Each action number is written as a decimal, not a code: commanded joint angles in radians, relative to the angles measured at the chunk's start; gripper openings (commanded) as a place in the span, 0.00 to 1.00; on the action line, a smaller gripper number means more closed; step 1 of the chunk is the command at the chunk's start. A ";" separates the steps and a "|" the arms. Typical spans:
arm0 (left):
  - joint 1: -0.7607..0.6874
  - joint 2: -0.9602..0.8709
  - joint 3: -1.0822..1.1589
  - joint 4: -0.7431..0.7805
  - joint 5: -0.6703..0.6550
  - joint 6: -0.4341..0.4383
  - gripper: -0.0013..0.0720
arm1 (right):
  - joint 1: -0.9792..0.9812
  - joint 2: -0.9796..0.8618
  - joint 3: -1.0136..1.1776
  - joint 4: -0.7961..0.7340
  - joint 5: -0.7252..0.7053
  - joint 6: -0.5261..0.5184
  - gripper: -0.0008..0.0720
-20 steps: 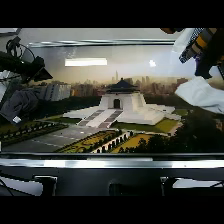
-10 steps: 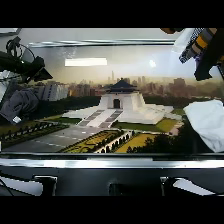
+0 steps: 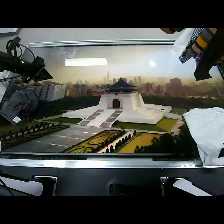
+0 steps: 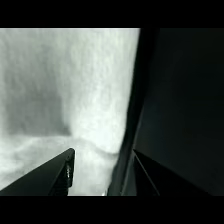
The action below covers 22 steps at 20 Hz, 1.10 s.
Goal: Fold the clothes and pants, and hang the long-sleeved shirts on hangers.
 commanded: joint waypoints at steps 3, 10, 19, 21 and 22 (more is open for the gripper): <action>-0.001 0.000 -0.027 0.000 -0.007 0.002 0.06 | 0.006 0.058 0.086 0.289 -0.119 -0.231 0.48; -0.083 0.070 -0.123 0.233 0.004 0.167 0.05 | 0.645 0.079 0.241 0.617 -0.322 -0.532 0.06; -0.181 0.449 -0.516 0.293 0.221 0.239 0.05 | 1.359 0.080 0.241 0.396 -0.406 -0.442 0.06; -0.182 0.490 -0.561 0.315 0.207 0.239 0.06 | 1.373 0.083 0.241 0.395 -0.406 -0.442 0.06; -0.181 0.493 -0.565 0.319 0.185 0.237 0.06 | 1.372 0.085 0.241 0.396 -0.406 -0.442 0.06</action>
